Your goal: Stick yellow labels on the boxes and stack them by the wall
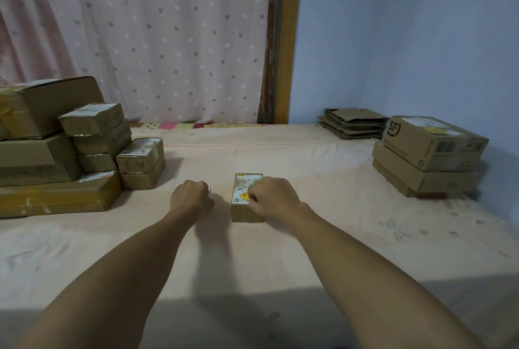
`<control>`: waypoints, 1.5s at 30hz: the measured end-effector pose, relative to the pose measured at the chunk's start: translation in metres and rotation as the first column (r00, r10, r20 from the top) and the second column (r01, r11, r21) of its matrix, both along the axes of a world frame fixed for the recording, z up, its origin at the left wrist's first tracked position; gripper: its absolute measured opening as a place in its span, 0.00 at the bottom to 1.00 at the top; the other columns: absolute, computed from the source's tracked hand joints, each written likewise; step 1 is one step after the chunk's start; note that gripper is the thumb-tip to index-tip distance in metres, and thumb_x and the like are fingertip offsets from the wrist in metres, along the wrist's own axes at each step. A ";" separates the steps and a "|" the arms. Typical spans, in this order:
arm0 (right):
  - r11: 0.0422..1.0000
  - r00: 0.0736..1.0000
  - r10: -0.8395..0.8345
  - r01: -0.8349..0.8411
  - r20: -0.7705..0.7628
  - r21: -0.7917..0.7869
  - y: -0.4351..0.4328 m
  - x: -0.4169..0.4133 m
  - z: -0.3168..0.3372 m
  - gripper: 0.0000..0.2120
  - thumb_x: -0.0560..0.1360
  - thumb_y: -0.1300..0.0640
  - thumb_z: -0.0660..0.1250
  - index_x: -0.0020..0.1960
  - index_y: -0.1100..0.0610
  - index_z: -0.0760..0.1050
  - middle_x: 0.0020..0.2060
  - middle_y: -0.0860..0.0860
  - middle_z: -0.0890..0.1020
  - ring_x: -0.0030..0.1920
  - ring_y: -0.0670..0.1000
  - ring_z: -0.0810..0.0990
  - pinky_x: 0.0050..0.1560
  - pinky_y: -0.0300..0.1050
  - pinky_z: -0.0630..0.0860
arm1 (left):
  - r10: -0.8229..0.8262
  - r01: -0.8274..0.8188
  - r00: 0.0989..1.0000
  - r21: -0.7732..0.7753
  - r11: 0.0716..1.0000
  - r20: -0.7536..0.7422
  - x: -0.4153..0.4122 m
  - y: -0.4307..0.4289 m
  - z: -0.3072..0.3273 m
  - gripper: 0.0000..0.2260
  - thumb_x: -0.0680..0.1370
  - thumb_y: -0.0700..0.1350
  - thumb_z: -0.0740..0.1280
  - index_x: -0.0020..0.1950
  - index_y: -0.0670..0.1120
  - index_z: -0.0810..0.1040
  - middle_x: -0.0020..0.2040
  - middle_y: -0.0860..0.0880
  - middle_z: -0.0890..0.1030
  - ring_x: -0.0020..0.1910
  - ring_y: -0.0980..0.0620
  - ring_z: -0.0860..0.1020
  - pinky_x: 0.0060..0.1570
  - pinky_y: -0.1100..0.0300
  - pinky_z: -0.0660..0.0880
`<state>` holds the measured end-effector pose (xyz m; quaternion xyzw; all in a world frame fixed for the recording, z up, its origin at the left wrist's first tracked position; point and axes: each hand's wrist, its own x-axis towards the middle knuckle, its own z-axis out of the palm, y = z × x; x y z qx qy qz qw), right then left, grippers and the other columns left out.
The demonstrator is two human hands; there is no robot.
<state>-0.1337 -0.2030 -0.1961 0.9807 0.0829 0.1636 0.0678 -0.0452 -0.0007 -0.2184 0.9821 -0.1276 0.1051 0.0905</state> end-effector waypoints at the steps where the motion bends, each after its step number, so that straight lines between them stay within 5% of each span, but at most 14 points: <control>1: 1.000 1.000 -0.003 0.003 -0.001 0.014 0.001 0.001 0.000 0.11 0.78 0.54 0.61 0.51 0.53 0.82 0.49 0.50 0.84 0.51 0.55 0.80 0.40 0.46 0.65 | 0.000 0.000 1.000 -0.005 1.000 -0.004 0.001 0.000 -0.001 0.09 0.70 0.43 0.66 0.48 0.45 0.82 0.49 0.42 0.80 0.46 0.41 0.75 0.39 0.57 0.66; 7: 0.971 0.989 -0.037 0.069 -0.141 0.228 -0.002 0.003 -0.001 0.08 0.74 0.47 0.67 0.44 0.48 0.82 0.47 0.46 0.83 0.49 0.53 0.80 0.40 0.45 0.69 | 0.000 -0.001 1.000 -0.010 1.000 -0.030 0.003 0.001 -0.002 0.10 0.71 0.45 0.66 0.50 0.46 0.82 0.52 0.42 0.81 0.53 0.40 0.77 0.41 0.57 0.67; 12: 0.779 0.975 -0.125 0.211 -0.183 0.590 -0.011 0.007 -0.002 0.12 0.77 0.46 0.66 0.38 0.48 0.80 0.45 0.47 0.82 0.48 0.53 0.80 0.41 0.48 0.74 | 0.005 -0.006 0.999 -0.020 1.000 -0.046 0.003 0.001 -0.001 0.11 0.71 0.45 0.66 0.51 0.46 0.82 0.53 0.42 0.81 0.53 0.40 0.78 0.41 0.57 0.67; 14: 0.805 0.980 -0.138 0.194 -0.140 0.561 -0.012 0.007 -0.006 0.10 0.79 0.47 0.65 0.53 0.47 0.82 0.55 0.47 0.81 0.58 0.53 0.77 0.52 0.49 0.76 | 0.004 -0.005 0.999 -0.022 1.000 -0.045 0.003 0.002 -0.001 0.11 0.72 0.46 0.66 0.51 0.46 0.82 0.53 0.42 0.81 0.54 0.40 0.78 0.41 0.57 0.67; 17: 0.863 0.984 -0.052 0.129 -0.168 0.488 -0.007 0.006 -0.013 0.20 0.81 0.46 0.65 0.71 0.48 0.75 0.69 0.46 0.76 0.68 0.53 0.71 0.62 0.49 0.71 | 0.002 -0.003 0.999 -0.015 1.000 -0.043 0.002 0.003 0.000 0.11 0.72 0.46 0.66 0.51 0.46 0.82 0.53 0.42 0.81 0.54 0.40 0.78 0.42 0.57 0.67; 24: 0.897 0.977 -0.024 0.114 -0.210 0.428 -0.002 0.006 -0.017 0.17 0.83 0.47 0.61 0.70 0.46 0.77 0.69 0.44 0.77 0.69 0.53 0.70 0.62 0.50 0.73 | 0.005 -0.005 0.999 -0.012 1.000 -0.034 -0.001 0.001 0.002 0.09 0.71 0.45 0.66 0.49 0.46 0.82 0.51 0.42 0.81 0.51 0.40 0.77 0.41 0.57 0.66; 29: 0.661 0.984 -0.086 0.176 -0.159 0.730 -0.007 0.012 -0.023 0.13 0.80 0.50 0.67 0.62 0.51 0.82 0.63 0.49 0.78 0.67 0.51 0.74 0.63 0.49 0.73 | -0.022 0.021 0.999 0.042 0.999 0.040 -0.003 -0.002 0.003 0.11 0.73 0.49 0.68 0.51 0.45 0.81 0.52 0.43 0.81 0.55 0.43 0.75 0.42 0.57 0.66; 33: 0.663 0.954 -0.196 0.298 -0.225 0.687 -0.015 0.011 -0.028 0.11 0.80 0.47 0.67 0.61 0.47 0.78 0.63 0.49 0.75 0.66 0.51 0.72 0.63 0.52 0.74 | -0.099 0.095 0.989 0.042 0.995 0.112 -0.006 -0.003 0.007 0.16 0.74 0.51 0.68 0.57 0.43 0.76 0.55 0.45 0.77 0.57 0.43 0.75 0.43 0.55 0.67; 36: 0.549 0.929 -0.220 0.369 -0.296 0.750 -0.015 0.012 -0.031 0.14 0.78 0.45 0.69 0.60 0.50 0.75 0.61 0.48 0.78 0.60 0.52 0.77 0.59 0.50 0.75 | -0.118 0.126 0.985 -0.053 0.991 0.128 -0.008 -0.009 0.009 0.14 0.77 0.51 0.67 0.57 0.43 0.77 0.55 0.45 0.77 0.55 0.42 0.77 0.43 0.54 0.70; 41: 0.370 0.911 -0.200 0.411 -0.361 0.833 -0.009 0.008 -0.027 0.10 0.80 0.49 0.68 0.41 0.48 0.71 0.41 0.46 0.78 0.50 0.56 0.83 0.54 0.53 0.82 | -0.200 0.200 0.980 0.018 0.980 0.007 -0.024 -0.045 0.012 0.19 0.83 0.54 0.58 0.56 0.41 0.80 0.55 0.42 0.80 0.56 0.40 0.79 0.43 0.54 0.70; 45: 0.260 0.896 -0.228 0.434 -0.381 0.863 -0.017 0.007 -0.030 0.14 0.78 0.49 0.70 0.38 0.54 0.72 0.39 0.50 0.79 0.45 0.57 0.83 0.54 0.57 0.83 | -0.141 0.132 0.981 -0.076 0.988 -0.131 -0.032 -0.074 0.023 0.19 0.81 0.55 0.64 0.62 0.40 0.77 0.59 0.41 0.79 0.57 0.41 0.78 0.46 0.55 0.70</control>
